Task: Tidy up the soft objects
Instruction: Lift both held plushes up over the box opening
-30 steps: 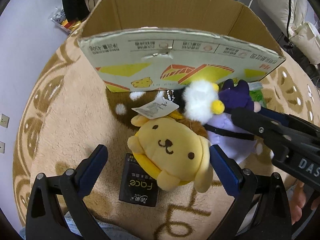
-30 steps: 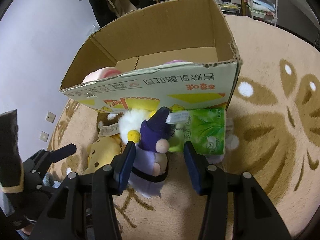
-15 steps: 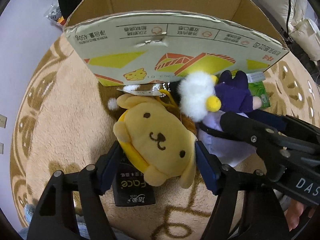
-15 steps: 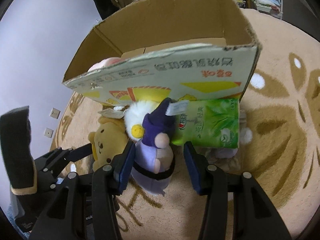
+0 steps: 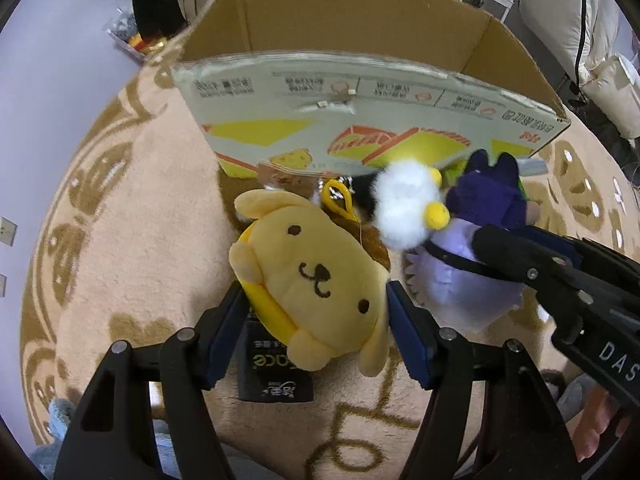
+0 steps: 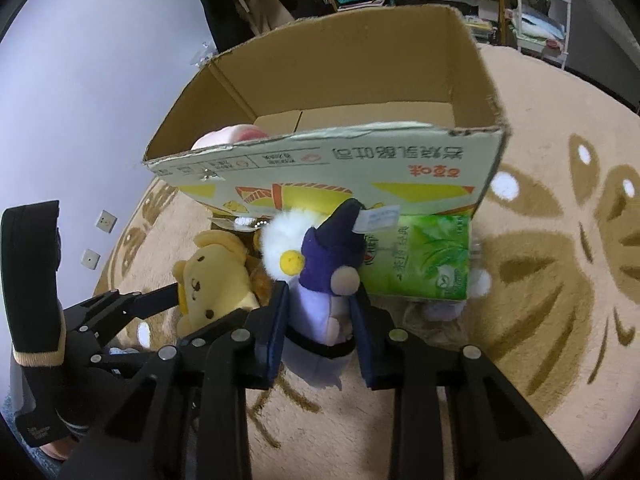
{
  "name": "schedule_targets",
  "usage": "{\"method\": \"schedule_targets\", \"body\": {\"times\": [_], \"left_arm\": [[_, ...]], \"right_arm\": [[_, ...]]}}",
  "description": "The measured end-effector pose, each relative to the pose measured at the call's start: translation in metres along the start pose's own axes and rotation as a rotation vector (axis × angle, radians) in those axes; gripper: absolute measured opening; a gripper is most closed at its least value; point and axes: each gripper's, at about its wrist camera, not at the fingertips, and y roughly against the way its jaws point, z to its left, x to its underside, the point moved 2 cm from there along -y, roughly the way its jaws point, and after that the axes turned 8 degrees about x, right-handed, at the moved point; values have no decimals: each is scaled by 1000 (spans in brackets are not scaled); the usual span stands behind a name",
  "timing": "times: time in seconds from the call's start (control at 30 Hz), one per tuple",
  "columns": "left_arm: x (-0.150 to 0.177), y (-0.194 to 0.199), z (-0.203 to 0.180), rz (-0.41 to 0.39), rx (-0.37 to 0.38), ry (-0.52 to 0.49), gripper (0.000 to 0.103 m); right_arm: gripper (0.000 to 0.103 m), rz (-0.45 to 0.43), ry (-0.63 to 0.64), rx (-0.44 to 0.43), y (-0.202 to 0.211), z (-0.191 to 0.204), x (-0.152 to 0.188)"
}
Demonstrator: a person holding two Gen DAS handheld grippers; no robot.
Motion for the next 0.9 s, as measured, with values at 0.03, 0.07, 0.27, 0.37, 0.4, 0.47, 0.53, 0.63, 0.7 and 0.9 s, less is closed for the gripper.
{"method": "schedule_targets", "body": {"times": [0.03,0.07,0.27,0.37,0.4,0.47,0.53,0.63,0.7,0.9], "left_arm": [[0,4,-1,-11,-2,-2,68],[1,7,-2,-21,1,-2,68],[10,44,-6,-146,-37,-13,68],[11,70,-10,-240,-59,-11,68],[7,77,-11,-267,-67,-13,68],[7,94,-14,-335,-85,-19,68],[4,108,-14,-388,-97,-20,68],[3,127,-12,-470,-122,-19,68],[0,136,-11,-511,-135,-32,68],[-20,165,-10,-633,-141,-66,68]], "right_arm": [[32,-5,-3,2,2,-1,0],[32,-13,-4,10,5,-2,1],[32,-85,12,48,30,-9,1],[32,-153,20,58,51,-11,1],[32,-178,21,59,59,-11,1],[32,-222,23,70,72,-12,0],[32,-268,25,88,85,-12,0],[32,-325,28,93,101,-12,-4],[32,-366,30,91,112,-8,-8],[32,-461,63,79,135,1,-27]]}}
